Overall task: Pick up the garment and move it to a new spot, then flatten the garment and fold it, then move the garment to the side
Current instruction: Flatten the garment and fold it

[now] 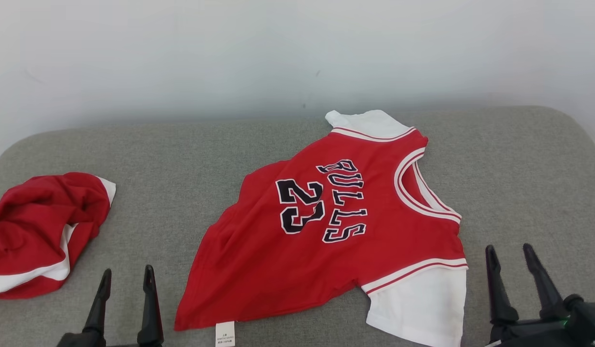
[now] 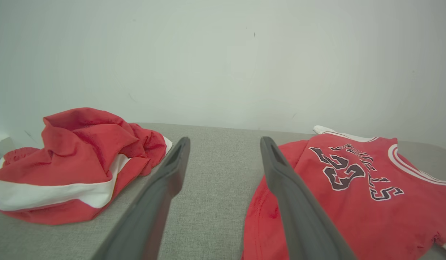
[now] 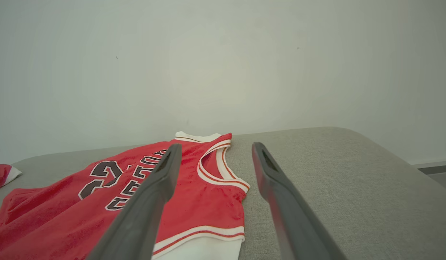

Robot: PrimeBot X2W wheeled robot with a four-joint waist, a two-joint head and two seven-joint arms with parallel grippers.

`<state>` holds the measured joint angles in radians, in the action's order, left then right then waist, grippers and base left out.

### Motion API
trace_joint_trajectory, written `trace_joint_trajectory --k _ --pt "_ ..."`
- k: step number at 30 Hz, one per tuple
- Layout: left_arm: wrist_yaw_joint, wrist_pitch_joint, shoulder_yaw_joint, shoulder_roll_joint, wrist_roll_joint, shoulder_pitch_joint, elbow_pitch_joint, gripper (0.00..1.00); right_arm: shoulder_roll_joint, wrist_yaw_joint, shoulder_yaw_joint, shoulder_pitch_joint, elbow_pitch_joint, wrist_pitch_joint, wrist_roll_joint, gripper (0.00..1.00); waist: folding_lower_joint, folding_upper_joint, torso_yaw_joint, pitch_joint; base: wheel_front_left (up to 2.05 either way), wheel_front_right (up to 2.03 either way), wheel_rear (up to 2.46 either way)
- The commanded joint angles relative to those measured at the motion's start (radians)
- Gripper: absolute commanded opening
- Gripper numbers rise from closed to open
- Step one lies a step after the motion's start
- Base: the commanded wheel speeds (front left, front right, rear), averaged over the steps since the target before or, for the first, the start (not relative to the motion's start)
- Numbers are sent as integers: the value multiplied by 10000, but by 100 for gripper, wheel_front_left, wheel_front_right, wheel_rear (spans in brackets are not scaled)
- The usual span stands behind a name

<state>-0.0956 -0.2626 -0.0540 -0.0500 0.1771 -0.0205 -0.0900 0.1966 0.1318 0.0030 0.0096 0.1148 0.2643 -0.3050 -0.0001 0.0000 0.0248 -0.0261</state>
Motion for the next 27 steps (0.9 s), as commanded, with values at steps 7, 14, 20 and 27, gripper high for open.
trace_joint_trajectory --k 7,14,20,27 --pt "64 -32 -117 -26 -562 -371 -259 100 -398 -24 308 594 -63 -3 182 100 1 0 -118 153 0 0 0" --pt "37 -32 -239 -21 -666 -644 -318 100 -519 -24 302 757 -113 -3 366 100 1 0 -188 299 0 0 0" --pt "12 -32 -288 -64 -646 -695 -389 100 -516 -24 313 779 -13 -48 358 100 1 0 -294 362 0 0 0" --pt "-176 -32 -102 -225 -371 -741 -239 100 -515 -24 371 785 45 -91 363 100 1 0 -358 370 0 0 0"
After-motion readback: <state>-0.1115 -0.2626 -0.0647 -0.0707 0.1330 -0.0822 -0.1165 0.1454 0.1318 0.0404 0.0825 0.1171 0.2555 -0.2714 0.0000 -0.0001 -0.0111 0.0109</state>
